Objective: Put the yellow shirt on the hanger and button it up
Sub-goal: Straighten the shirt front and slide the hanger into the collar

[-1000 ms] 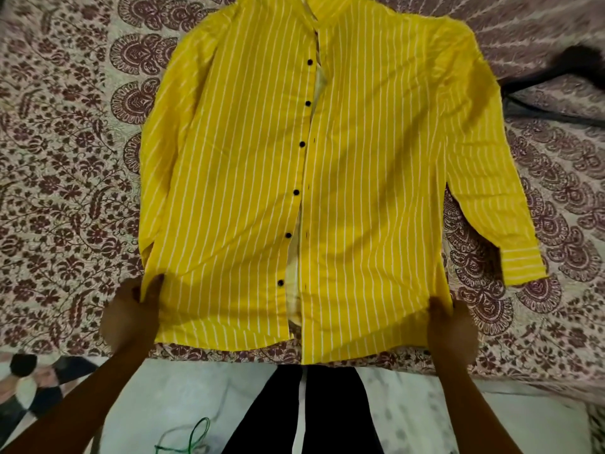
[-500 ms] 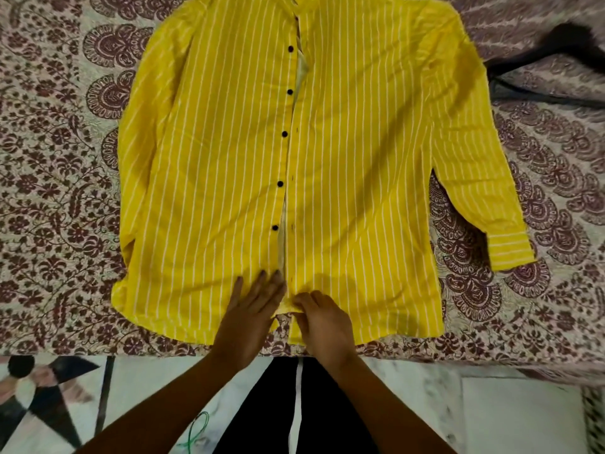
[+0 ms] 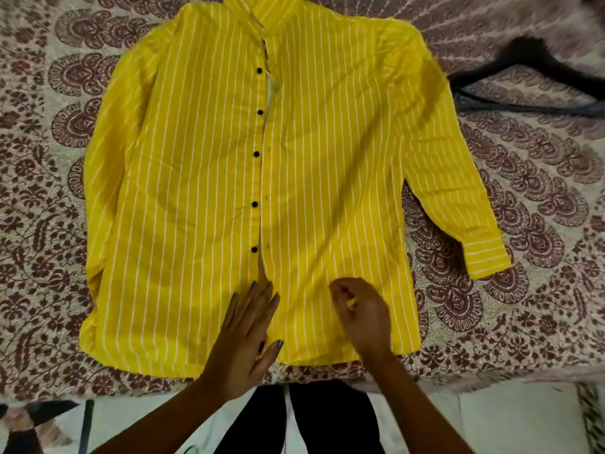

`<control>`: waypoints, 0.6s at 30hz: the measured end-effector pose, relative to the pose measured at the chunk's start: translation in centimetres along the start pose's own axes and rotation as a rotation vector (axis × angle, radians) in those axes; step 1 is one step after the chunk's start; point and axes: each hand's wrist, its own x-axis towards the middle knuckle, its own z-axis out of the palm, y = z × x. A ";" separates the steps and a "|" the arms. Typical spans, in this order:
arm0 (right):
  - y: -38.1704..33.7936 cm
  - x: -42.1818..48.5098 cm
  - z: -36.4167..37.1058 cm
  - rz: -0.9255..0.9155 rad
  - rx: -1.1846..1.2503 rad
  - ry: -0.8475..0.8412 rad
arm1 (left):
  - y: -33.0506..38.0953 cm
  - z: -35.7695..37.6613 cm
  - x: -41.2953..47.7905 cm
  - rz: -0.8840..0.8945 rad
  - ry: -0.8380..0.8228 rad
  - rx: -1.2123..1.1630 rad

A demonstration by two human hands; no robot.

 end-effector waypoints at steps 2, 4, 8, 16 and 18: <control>2.5 2.5 -2.9 0.124 -0.069 0.180 | 1.3 0.0 2.7 0.030 0.041 -0.004; 5.2 5.4 -5.8 0.193 -0.128 0.340 | 2.9 0.3 6.2 0.072 0.062 -0.005; 9.7 9.8 -10.7 0.622 -0.167 0.636 | 5.8 1.8 13.8 0.135 0.074 0.055; 14.5 14.4 -18.9 0.762 0.119 0.248 | 10.5 5.2 26.0 0.100 0.019 0.284; 16.1 15.9 -22.0 0.779 0.079 0.405 | 11.1 6.0 28.0 0.100 0.020 0.337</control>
